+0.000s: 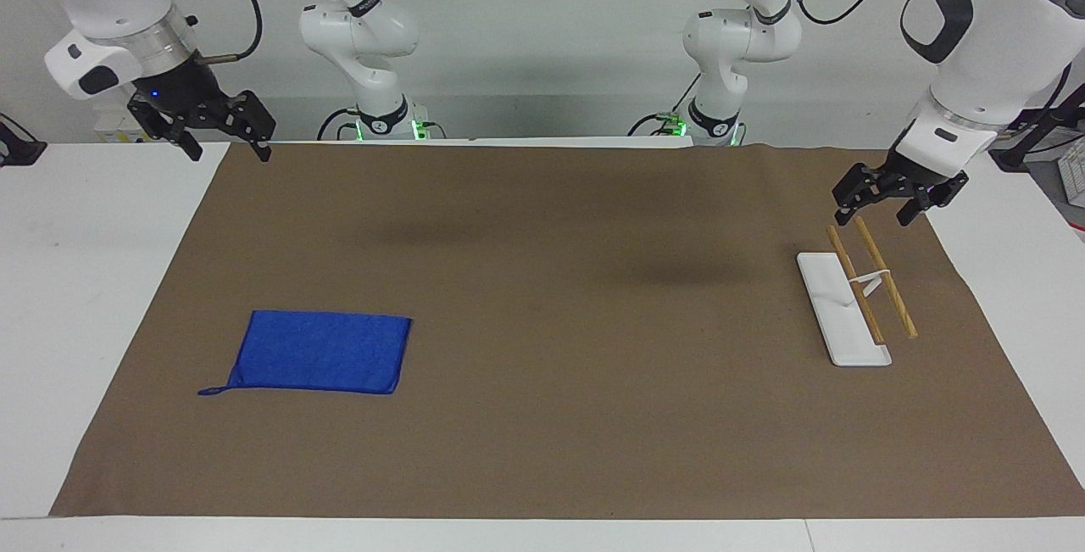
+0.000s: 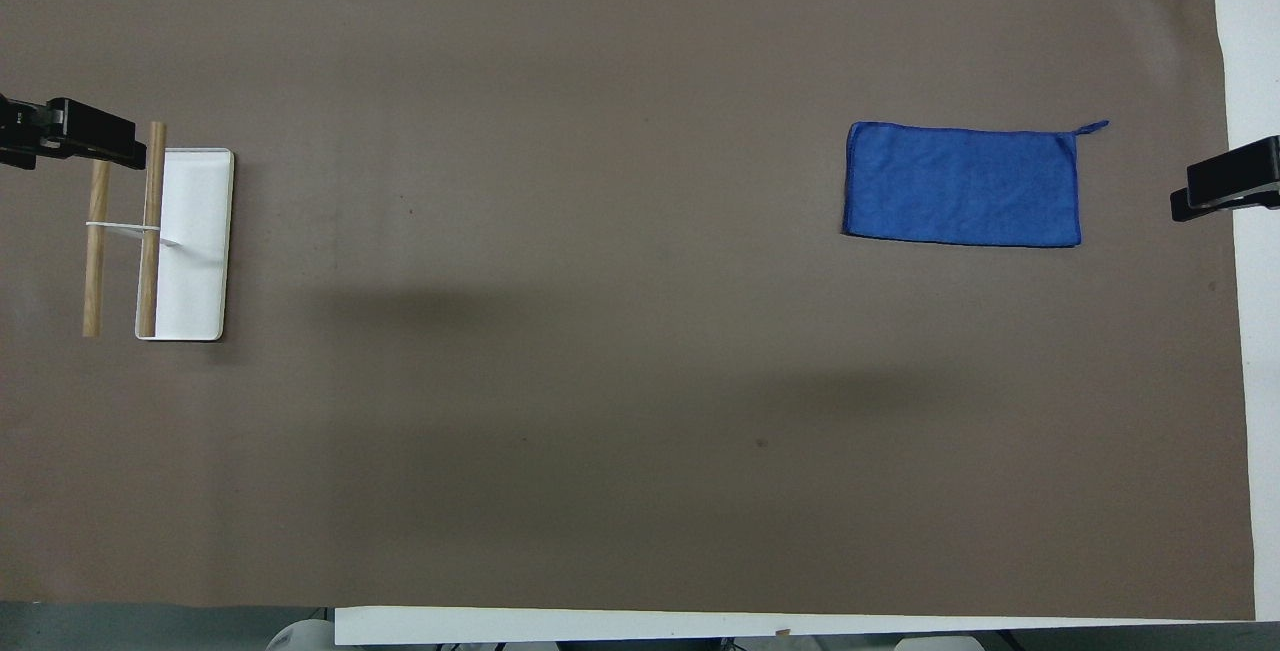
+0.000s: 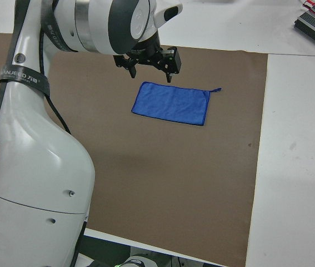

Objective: Right arm passes towel to left arm to hang

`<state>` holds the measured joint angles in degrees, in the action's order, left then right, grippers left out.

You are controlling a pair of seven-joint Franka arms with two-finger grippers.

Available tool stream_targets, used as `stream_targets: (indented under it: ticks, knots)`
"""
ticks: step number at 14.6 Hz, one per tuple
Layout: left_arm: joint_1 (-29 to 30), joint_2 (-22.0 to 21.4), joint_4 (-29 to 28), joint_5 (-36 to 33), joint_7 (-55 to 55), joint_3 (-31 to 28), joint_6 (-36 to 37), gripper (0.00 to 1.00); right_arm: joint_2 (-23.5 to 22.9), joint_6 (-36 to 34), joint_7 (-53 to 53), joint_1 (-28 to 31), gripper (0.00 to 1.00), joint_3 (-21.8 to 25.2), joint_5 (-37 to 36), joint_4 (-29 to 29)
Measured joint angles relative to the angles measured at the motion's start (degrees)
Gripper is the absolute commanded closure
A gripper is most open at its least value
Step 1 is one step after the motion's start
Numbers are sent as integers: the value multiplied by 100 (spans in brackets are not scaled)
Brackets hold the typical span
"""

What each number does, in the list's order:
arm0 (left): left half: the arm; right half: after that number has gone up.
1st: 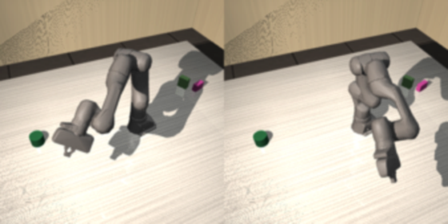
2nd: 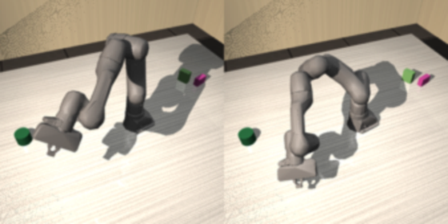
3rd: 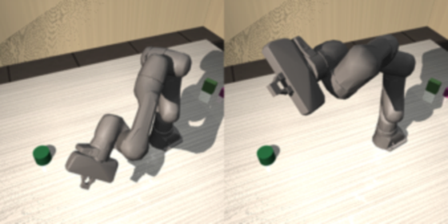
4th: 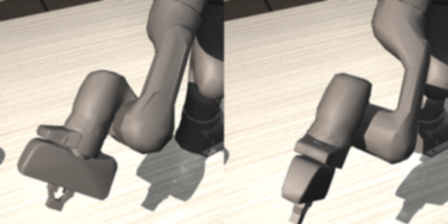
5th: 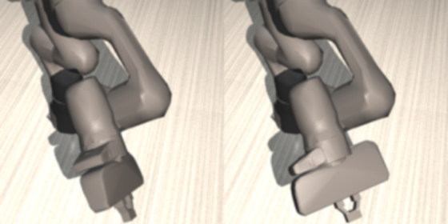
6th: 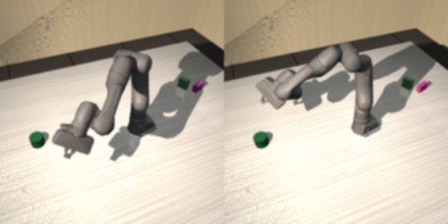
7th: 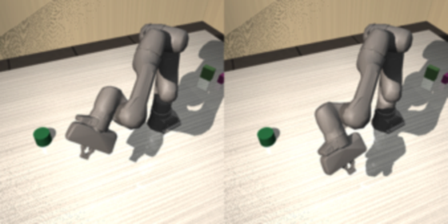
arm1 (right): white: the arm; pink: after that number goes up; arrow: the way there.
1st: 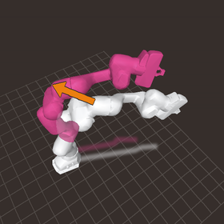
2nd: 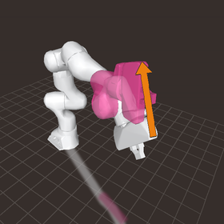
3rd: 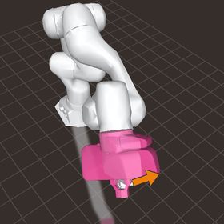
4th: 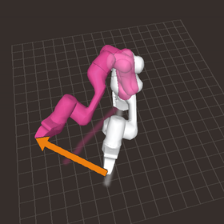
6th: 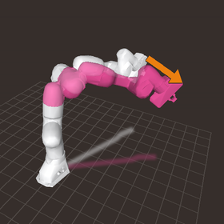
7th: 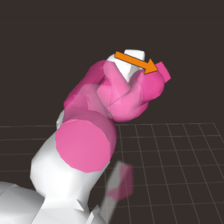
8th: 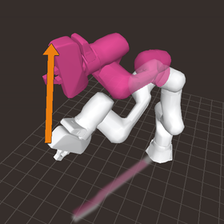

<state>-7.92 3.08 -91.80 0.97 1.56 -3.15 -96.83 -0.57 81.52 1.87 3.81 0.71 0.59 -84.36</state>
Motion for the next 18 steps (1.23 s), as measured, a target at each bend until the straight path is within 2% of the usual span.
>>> stream_targets:
  ticks: [13,16,18]
  knots:
    - [0,0,-1,0,0,0,0,1,6,-186,21,3,0,-26,2,-4]
    - [0,0,-1,0,0,0,0,1,-6,334,104,-67,0,-31,-3,-175]
    - [0,0,-1,0,0,0,0,1,-216,899,104,-100,0,-34,-23,-398]
